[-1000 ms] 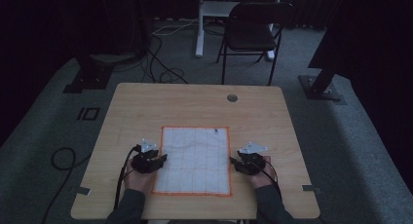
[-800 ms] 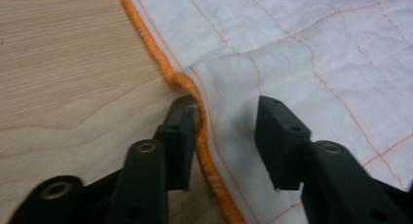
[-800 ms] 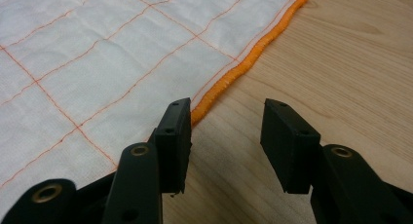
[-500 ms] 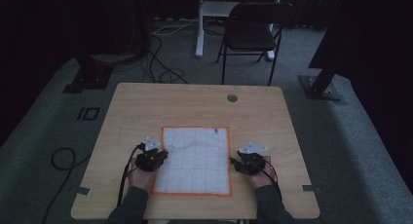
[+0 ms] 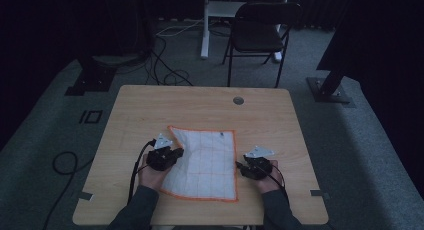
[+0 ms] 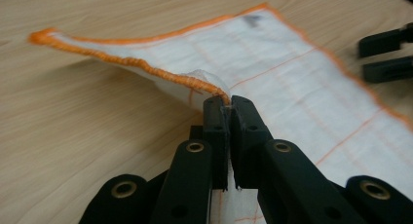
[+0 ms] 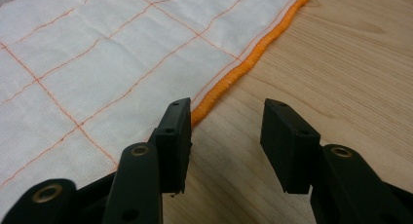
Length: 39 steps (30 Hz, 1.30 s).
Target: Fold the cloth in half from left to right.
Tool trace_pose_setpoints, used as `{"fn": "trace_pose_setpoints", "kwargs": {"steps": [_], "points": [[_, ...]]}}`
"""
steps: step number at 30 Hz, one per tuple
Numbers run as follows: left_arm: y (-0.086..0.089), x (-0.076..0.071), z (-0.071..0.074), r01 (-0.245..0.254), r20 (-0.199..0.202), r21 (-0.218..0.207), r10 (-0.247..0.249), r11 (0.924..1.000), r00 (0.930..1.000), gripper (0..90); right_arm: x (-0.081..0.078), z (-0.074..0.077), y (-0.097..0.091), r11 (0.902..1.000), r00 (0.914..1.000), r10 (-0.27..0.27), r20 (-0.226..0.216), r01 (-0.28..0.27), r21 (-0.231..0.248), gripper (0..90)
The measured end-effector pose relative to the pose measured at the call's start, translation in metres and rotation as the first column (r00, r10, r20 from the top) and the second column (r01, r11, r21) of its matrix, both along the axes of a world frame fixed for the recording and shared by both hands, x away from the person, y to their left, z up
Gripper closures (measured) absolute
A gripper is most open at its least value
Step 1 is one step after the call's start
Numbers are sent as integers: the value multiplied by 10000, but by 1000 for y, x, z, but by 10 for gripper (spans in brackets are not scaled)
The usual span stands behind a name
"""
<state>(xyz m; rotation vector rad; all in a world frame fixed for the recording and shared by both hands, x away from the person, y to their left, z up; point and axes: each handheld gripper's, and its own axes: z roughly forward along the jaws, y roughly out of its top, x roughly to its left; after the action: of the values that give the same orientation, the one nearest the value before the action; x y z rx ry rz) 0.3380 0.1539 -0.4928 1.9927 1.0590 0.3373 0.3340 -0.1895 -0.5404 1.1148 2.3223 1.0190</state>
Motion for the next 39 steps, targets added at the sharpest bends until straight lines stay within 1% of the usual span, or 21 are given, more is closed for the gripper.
{"fn": "trace_pose_setpoints", "kwargs": {"steps": [2, 8, 17, 27, 34, 39], "points": [[-6, 2, 3, 223, -8, -95, -224, 9997, 9997, 869, 0, 0, 0, 10000, 10000, -2, 8, 2, 14, 545], [-25, 5, 11, 727, 153, -111, -725, 9973, 9973, 870, 0, 0, -1, 10000, 10000, 1, 8, -1, -4, 544], [-49, 9, 16, 1263, 270, -36, -1261, 9920, 9916, 870, 0, 0, -1, 10000, 10000, -35, -8, 35, 20, 545], [-75, 13, 16, 1785, 347, 84, -1787, 9839, 9833, 870, 1, 1, -3, 10000, 10000, -68, 20, 68, 38, 544], [-93, 20, 11, 2089, 219, 302, -2096, 9775, 9775, 870, 1, 1, -4, 9999, 9999, -112, 24, 112, 75, 545], [-104, 25, 7, 2189, 155, 361, -2196, 9751, 9755, 870, 1, 1, -4, 9999, 9999, -101, 49, 101, 63, 545]]}}
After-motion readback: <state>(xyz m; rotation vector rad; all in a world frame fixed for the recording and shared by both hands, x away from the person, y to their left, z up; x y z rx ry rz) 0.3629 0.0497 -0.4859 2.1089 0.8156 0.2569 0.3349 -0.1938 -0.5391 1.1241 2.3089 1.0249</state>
